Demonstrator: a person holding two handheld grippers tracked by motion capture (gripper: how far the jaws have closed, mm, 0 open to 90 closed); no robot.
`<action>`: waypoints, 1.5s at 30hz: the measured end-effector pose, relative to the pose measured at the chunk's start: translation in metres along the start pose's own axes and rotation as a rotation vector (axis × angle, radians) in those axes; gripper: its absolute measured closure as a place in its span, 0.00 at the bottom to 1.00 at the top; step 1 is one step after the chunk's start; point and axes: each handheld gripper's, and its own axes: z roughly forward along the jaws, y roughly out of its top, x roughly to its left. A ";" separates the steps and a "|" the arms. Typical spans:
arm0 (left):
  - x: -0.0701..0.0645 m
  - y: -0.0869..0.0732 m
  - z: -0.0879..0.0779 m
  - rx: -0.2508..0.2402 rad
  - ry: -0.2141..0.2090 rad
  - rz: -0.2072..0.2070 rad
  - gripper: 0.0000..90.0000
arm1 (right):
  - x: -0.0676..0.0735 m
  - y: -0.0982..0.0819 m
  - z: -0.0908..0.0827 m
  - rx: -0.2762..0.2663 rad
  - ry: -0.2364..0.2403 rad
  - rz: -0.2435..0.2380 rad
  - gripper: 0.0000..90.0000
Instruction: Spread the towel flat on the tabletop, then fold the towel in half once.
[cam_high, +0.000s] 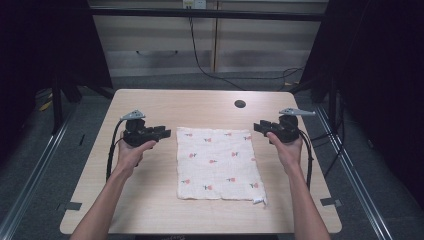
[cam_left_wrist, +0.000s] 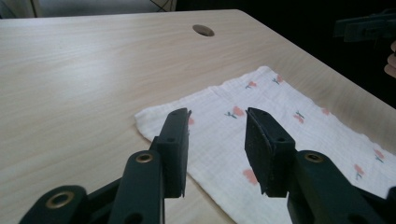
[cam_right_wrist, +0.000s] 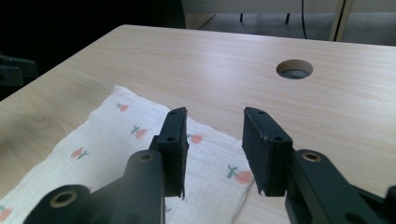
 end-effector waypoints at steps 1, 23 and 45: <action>-0.001 -0.001 0.000 0.005 -0.003 0.003 0.66 | 0.000 0.000 0.000 0.000 0.000 0.000 0.67; -0.046 -0.024 -0.033 0.035 -0.073 0.086 0.62 | 0.043 -0.040 -0.042 0.112 0.073 -0.108 0.65; -0.082 -0.074 -0.024 0.232 -0.114 0.145 0.59 | 0.069 -0.104 -0.062 0.303 0.146 -0.146 0.68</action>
